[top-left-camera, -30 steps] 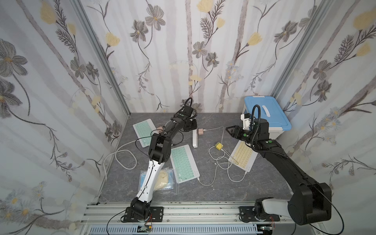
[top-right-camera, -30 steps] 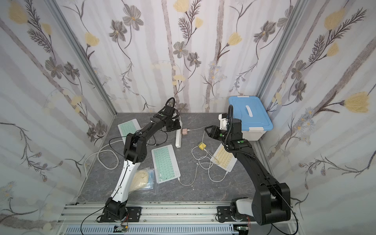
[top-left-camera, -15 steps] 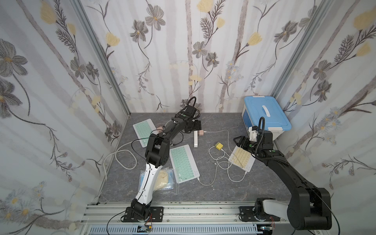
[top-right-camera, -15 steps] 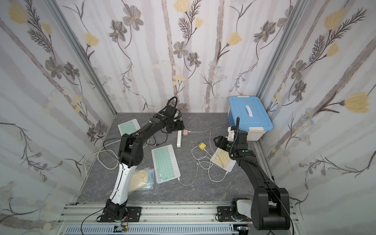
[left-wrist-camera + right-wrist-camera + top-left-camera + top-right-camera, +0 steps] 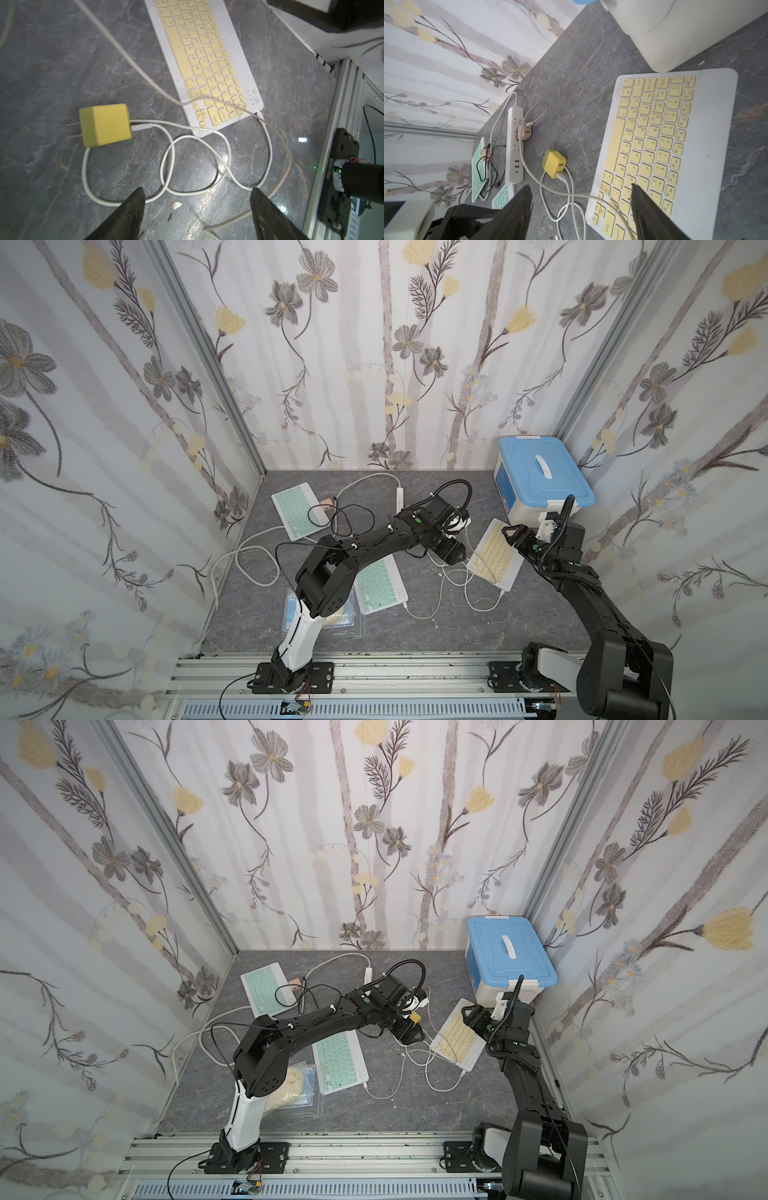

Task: Unplug the wireless keyboard
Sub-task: Place the socket at the center of the board, then adjust the power cord at the center of the board.

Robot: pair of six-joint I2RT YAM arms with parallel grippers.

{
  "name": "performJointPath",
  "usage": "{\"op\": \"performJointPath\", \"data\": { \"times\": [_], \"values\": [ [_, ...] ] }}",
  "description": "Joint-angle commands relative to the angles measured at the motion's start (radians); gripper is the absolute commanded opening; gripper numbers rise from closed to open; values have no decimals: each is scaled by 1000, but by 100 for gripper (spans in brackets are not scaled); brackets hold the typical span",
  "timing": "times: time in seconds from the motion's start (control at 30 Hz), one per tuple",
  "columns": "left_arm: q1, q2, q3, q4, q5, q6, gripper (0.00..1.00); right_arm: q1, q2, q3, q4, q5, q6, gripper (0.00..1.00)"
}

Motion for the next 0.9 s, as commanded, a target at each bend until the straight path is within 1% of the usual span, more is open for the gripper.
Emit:
{"op": "performJointPath", "data": {
  "times": [0.0, 0.1, 0.2, 0.3, 0.4, 0.47, 0.5, 0.53, 0.57, 0.6, 0.67, 0.73, 0.83, 0.87],
  "values": [
    [-22, 1, -7, 32, 139, 163, 81, -28, -12, -19, 67, -61, 14, 76],
    [-42, -7, -18, 11, 168, 205, 82, -43, -14, -28, 71, -78, 14, 76],
    [-67, 2, -12, -24, 130, 252, 83, -46, -13, -39, 85, -91, 22, 76],
    [-84, 18, 9, -56, 132, 283, 83, -46, -1, -43, 99, -106, 34, 76],
    [-105, 43, 36, -106, 86, 329, 79, -48, 9, -46, 106, -116, 39, 76],
    [-108, 57, 53, -134, 92, 339, 70, -47, 12, -47, 105, -117, 39, 76],
    [-107, 58, 50, -136, 96, 342, 63, -48, 12, -47, 104, -118, 39, 76],
    [-108, 54, 44, -131, 91, 341, 55, -49, 11, -47, 104, -118, 39, 76],
    [-108, 46, 32, -116, 65, 333, 43, -50, 9, -48, 104, -118, 37, 76],
    [-105, 35, 20, -98, 45, 324, 35, -49, 7, -49, 103, -117, 38, 76],
    [-94, 1, -4, -54, 18, 286, 26, -49, 6, -49, 102, -117, 38, 77],
    [-78, -42, -27, -9, 25, 240, 21, -49, 6, -51, 102, -117, 37, 76],
    [-42, -108, -74, 74, 19, 170, 1, -49, 7, -50, 98, -117, 37, 77],
    [-32, -125, -89, 89, 12, 157, 0, -50, 5, -49, 96, -116, 37, 77]
  ]
}}
